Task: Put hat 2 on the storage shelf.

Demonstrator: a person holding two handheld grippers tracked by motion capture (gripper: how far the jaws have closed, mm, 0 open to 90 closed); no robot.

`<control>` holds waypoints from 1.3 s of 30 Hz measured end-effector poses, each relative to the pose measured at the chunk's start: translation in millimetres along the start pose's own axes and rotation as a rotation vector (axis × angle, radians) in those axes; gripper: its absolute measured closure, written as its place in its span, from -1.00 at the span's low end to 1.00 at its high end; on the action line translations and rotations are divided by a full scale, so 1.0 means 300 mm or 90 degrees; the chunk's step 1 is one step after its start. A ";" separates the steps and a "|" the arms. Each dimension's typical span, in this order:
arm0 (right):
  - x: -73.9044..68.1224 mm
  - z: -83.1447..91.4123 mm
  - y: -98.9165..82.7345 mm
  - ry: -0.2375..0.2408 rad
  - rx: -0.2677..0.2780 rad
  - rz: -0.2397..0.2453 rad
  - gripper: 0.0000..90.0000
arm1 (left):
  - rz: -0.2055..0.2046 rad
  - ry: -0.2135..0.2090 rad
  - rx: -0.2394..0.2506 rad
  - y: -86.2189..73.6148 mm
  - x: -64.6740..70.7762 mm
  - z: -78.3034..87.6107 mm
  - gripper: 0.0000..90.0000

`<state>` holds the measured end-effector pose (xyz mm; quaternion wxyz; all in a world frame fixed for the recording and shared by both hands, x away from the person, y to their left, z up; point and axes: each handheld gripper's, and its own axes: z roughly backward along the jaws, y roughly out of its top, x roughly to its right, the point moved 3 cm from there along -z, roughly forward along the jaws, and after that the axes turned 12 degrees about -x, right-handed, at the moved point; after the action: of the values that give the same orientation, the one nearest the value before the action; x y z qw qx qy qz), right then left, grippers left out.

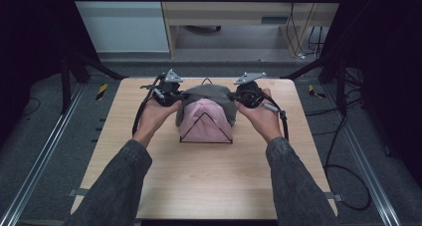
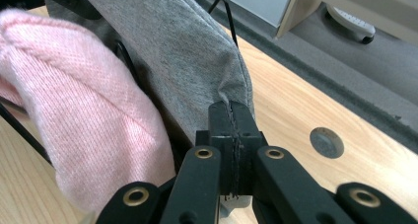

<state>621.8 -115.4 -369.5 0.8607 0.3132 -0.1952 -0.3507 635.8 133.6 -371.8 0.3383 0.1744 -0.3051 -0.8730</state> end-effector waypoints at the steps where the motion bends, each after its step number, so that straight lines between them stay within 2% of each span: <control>1: -0.001 -0.006 -0.006 0.002 -0.003 -0.002 1.00 | 0.003 -0.002 -0.001 -0.003 0.000 -0.004 0.89; 6: -0.007 -0.019 -0.016 0.008 -0.011 -0.004 1.00 | 0.015 -0.014 -0.002 -0.020 0.000 -0.016 0.89; 7: -0.009 -0.022 -0.018 0.009 -0.011 -0.005 1.00 | 0.010 -0.012 -0.008 -0.025 -0.001 -0.020 0.89; 14: -0.010 -0.046 -0.041 0.016 -0.023 -0.019 1.00 | 0.015 -0.018 -0.011 -0.044 0.005 -0.037 0.88; 20: -0.014 -0.054 -0.042 0.018 -0.023 -0.019 1.00 | 0.024 -0.020 -0.006 -0.057 0.002 -0.041 0.88; 29: -0.019 -0.064 -0.053 0.024 -0.027 -0.025 1.00 | 0.025 -0.019 -0.017 -0.066 0.001 -0.049 0.87; 33: -0.018 -0.064 -0.056 0.024 -0.028 -0.029 0.96 | 0.029 -0.012 -0.010 -0.072 -0.001 -0.048 0.79; 36: -0.018 -0.059 -0.061 0.014 -0.024 -0.030 0.74 | 0.047 0.007 0.003 -0.089 -0.008 -0.035 0.48; 39: -0.022 -0.039 -0.071 0.004 -0.014 -0.032 0.60 | 0.045 0.020 0.015 -0.108 -0.011 -0.007 0.39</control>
<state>613.6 -117.7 -393.3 0.8557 0.3097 -0.1807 -0.3732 623.7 153.9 -394.2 0.3713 0.1813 -0.3162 -0.8540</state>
